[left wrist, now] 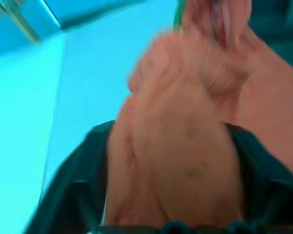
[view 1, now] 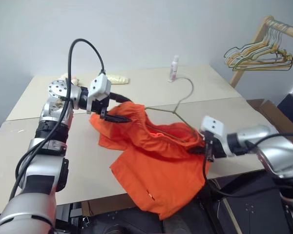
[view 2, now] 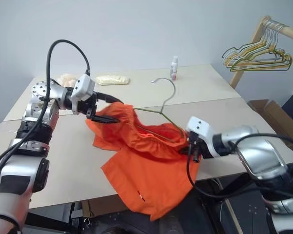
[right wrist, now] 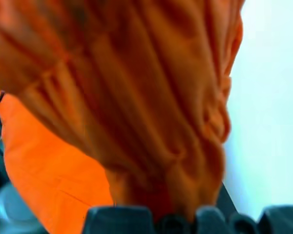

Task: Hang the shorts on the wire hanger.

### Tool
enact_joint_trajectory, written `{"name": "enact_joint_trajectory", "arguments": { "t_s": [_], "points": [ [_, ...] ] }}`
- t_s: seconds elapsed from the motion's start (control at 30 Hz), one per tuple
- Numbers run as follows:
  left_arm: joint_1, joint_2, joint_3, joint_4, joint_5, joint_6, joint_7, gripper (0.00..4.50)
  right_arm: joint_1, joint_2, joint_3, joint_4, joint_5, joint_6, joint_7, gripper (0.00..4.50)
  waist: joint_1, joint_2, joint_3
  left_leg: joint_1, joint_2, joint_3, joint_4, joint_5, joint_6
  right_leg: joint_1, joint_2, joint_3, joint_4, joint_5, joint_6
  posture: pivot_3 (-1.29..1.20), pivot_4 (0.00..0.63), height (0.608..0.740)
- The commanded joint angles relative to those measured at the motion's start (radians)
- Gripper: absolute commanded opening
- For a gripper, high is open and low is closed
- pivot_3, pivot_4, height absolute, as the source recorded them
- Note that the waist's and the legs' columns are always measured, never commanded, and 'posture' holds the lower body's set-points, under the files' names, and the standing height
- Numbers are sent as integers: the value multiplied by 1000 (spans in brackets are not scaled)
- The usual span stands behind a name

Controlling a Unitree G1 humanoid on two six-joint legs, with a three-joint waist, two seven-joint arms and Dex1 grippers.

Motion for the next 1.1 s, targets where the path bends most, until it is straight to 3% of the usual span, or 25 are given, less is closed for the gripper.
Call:
{"name": "enact_joint_trajectory", "arguments": {
  "t_s": [0.03, 0.23, 0.33, 0.5, 0.63, 0.8, 1.1],
  "points": [
    [25, -41, 105, -168, -107, 123, 173, 4154, 111, 30, -249, -107, 74, 179, -101, 0, 6, 0, 0, 0, 0, -1, 0, 0, 0, 0, 0, 0, 0, 0, 0, -258, 8, 740],
    [169, -158, 167, -571, -305, 462, 454, 4154, 188, 196, -622, -187, 52, 514, -312, 0, 9, 1, -1, 2, 1, -1, 0, 0, 0, 2, 0, 2, 1, 0, 0, -305, 26, 740],
    [215, -190, 178, -703, -370, 555, 547, 4154, 186, 249, -721, -204, 54, 562, -393, 0, 4, 1, -1, 1, 0, -1, -1, 0, 0, 1, -1, 3, 1, 0, 0, -327, 31, 740],
    [254, -238, 173, -825, -427, 592, 652, 4154, 12, 369, -977, -114, -4, 562, -681, 0, -22, 7, -3, 3, -1, 0, -2, 0, 0, 2, -1, 6, 0, 0, 0, -346, 35, 740],
    [260, -226, 172, -824, -438, 596, 676, 4154, -102, 359, -1074, -52, 37, 562, -816, 0, -43, 10, -3, 7, -1, 1, -7, 0, 0, 5, 1, 6, -1, 0, 0, -345, 35, 740],
    [269, -210, 164, -821, -443, 591, 684, 4154, -345, 294, -1182, 165, -38, 562, -1062, 0, -85, 15, -1, 17, -2, 1, -9, 0, 0, 18, 1, 8, -14, -1, 0, -344, 32, 740],
    [280, -192, 153, -827, -439, 579, 684, 4154, -536, 106, -1221, 511, -33, 562, -1274, 0, -91, 17, 0, 17, -4, 1, -10, 0, 0, 20, 2, 12, -17, -2, 1, -336, 30, 740]
  ]
}}
